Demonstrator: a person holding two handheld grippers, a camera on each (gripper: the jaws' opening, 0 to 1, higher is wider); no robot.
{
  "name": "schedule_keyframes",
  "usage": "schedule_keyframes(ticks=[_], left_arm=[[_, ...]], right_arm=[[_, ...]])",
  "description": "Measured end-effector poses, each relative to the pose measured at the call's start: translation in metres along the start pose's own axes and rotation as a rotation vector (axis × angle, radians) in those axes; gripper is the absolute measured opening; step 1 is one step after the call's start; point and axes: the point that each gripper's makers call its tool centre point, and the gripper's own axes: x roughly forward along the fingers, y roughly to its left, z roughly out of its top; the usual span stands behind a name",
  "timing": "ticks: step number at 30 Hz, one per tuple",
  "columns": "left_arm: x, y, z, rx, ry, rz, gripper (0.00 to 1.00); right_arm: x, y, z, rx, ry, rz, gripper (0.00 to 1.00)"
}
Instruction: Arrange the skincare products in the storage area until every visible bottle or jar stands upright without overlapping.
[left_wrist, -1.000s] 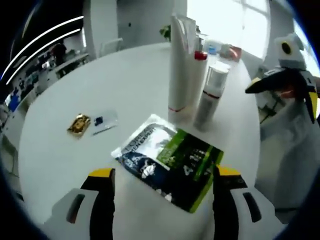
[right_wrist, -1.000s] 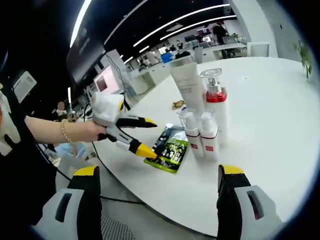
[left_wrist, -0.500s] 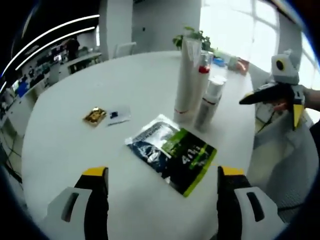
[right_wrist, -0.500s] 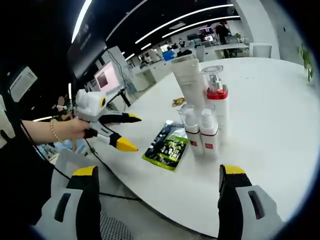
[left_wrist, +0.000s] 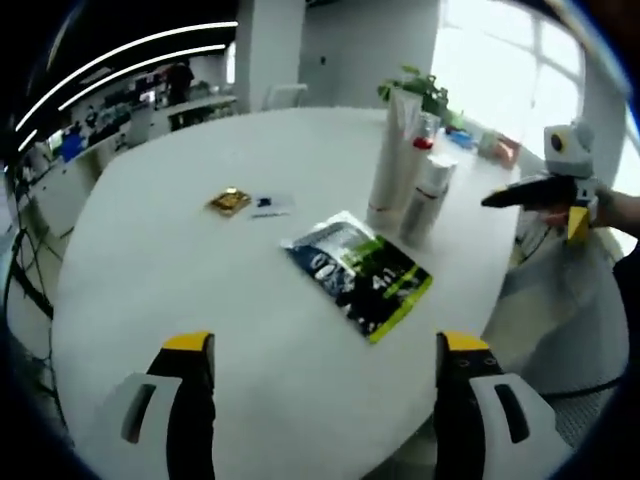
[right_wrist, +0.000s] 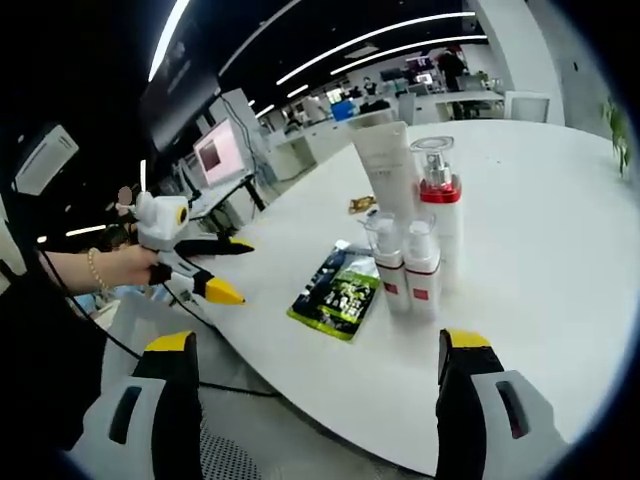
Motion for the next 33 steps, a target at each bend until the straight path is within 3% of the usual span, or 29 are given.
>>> schedule_keyframes(ticks=[8,13,19,33], left_arm=[[-0.022,-0.005,-0.003,-0.067,-0.049,0.019,0.84],[-0.031,-0.006,-0.011,-0.039,-0.04,0.057,0.82],[-0.032,-0.004,-0.003,-0.029,-0.057,0.072,0.82],[-0.035,-0.002,-0.006,-0.032,-0.034,0.079,0.82]], right_arm=[[-0.008,-0.002,0.001,-0.004,-0.007,-0.009,0.99],[-0.012,-0.001,0.001,-0.008,-0.005,-0.009,0.99],[-0.015,0.0,0.002,-0.004,-0.013,-0.009,0.99],[-0.014,-0.001,-0.001,-0.019,-0.012,-0.018,0.99]])
